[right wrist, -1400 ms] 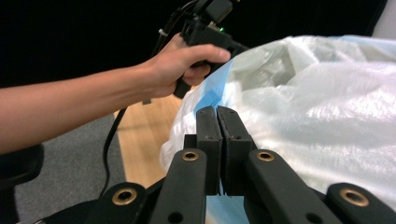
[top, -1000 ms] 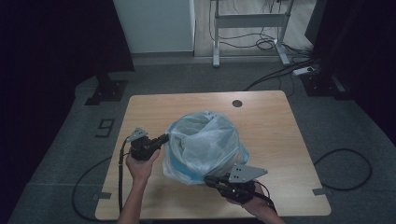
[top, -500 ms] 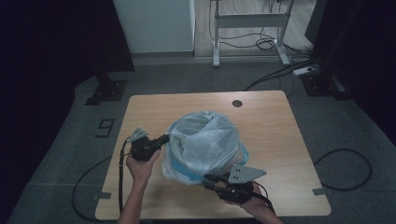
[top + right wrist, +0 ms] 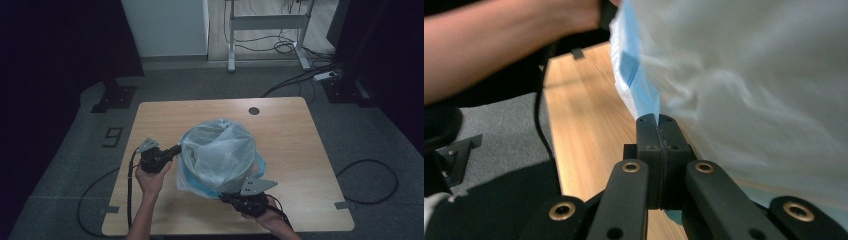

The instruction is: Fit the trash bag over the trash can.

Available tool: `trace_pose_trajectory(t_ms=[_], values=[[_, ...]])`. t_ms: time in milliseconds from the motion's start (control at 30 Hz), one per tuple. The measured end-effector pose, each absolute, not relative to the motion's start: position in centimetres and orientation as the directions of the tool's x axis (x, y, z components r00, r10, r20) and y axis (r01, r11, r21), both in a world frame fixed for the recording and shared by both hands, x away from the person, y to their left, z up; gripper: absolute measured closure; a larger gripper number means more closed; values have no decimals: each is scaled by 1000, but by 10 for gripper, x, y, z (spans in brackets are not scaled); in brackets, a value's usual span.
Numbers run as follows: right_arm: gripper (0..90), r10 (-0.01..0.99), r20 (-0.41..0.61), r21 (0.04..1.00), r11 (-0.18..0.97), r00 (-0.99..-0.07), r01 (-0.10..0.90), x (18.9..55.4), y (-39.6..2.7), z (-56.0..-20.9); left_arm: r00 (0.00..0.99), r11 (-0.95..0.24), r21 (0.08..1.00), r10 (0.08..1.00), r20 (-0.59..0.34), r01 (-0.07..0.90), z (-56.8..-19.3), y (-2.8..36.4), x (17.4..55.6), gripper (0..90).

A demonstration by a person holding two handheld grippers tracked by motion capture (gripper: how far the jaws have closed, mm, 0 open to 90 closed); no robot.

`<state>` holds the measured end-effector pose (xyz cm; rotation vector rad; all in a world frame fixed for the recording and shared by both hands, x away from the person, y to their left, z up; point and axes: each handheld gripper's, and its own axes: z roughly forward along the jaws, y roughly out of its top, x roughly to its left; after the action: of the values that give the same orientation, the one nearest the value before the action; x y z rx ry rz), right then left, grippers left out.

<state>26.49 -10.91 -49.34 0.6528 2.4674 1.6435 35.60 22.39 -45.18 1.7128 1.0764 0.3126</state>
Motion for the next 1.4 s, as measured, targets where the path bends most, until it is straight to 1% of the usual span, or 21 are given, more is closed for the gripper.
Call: trace_pose_trajectory(t_ms=[100, 167, 200, 433, 467, 500, 567, 600, 633, 667, 700, 733, 767, 800, 833, 900, 1100, 1200, 1267, 1300, 1400], values=[[891, 432, 174, 880, 335, -885, 337, 274, -115, -510, 564, -58, 854, 774, -289, 517, -453, 223, 357, 893], [891, 438, 182, 875, 337, -880, 349, 276, -116, -514, 565, -61, 852, 773, -289, 520, -453, 223, 357, 892], [891, 446, 202, 865, 336, -872, 372, 280, -119, -522, 566, -66, 849, 772, -289, 524, -453, 222, 357, 892], [889, 440, 231, 866, 313, -868, 389, 281, -122, -529, 573, -78, 846, 768, -287, 528, -454, 221, 357, 879], [866, 437, 233, 874, 297, -869, 384, 279, -125, -528, 583, -76, 846, 757, -296, 527, -453, 222, 356, 860], [822, 438, 232, 881, 284, -868, 378, 278, -126, -526, 583, -74, 846, 756, -297, 527, -453, 223, 356, 811], [751, 435, 227, 896, 258, -871, 362, 275, -128, -521, 568, -69, 855, 775, -278, 514, -451, 224, 354, 671], [707, 435, 218, 906, 242, -874, 346, 272, -130, -518, 571, -66, 860, 773, -276, 506, -449, 225, 353, 621], [707, 435, 218, 906, 242, -874, 346, 272, -130, -518, 571, -66, 860, 773, -276, 506, -449, 225, 353, 571], [598, 439, 202, 921, 220, -876, 322, 266, -132, -513, 572, -62, 869, 775, -268, 492, -447, 228, 350, 516], [598, 439, 202, 921, 220, -876, 322, 266, -132, -513, 572, -62, 869, 775, -268, 492, -447, 228, 350, 470], [524, 450, 194, 933, 191, -872, 306, 260, -135, -508, 574, -60, 873, 774, -265, 485, -446, 230, 349, 434], [524, 450, 194, 933, 191, -872, 306, 260, -135, -508, 576, -59, 874, 773, -265, 482, -445, 231, 348, 434], [501, 454, 195, 937, 178, -869, 302, 259, -136, -507, 579, -58, 878, 772, -263, 475, -444, 232, 347, 406], [470, 463, 199, 945, 141, -864, 294, 255, -141, -503, 582, -52, 884, 770, -261, 465, -442, 235, 345, 357], [444, 468, 208, 948, 119, -859, 294, 252, -145, -500, 587, -52, 889, 769, -255, 454, -439, 236, 343, 313], [432, 485, 213, 958, 65, -848, 278, 249, -161, -491, 611, -56, 908, 757, -231, 414, -430, 242, 340, 232], [422, 506, 217, 961, 38, -835, 273, 250, -175, -488, 644, -59, 927, 735, -211, 371, -420, 247, 336, 213], [417, 512, 219, 961, 33, -831, 274, 251, -179, -488, 654, -62, 930, 727, -207, 363, -418, 247, 336, 213], [411, 523, 224, 960, 27, -823, 279, 253, -186, -488, 687, -80, 935, 700, -195, 347, -413, 246, 335, 215], [408, 543, 225, 959, 25, -809, 283, 256, -196, -488, 728, -110, 942, 664, -168, 317, -403, 242, 334, 220]])
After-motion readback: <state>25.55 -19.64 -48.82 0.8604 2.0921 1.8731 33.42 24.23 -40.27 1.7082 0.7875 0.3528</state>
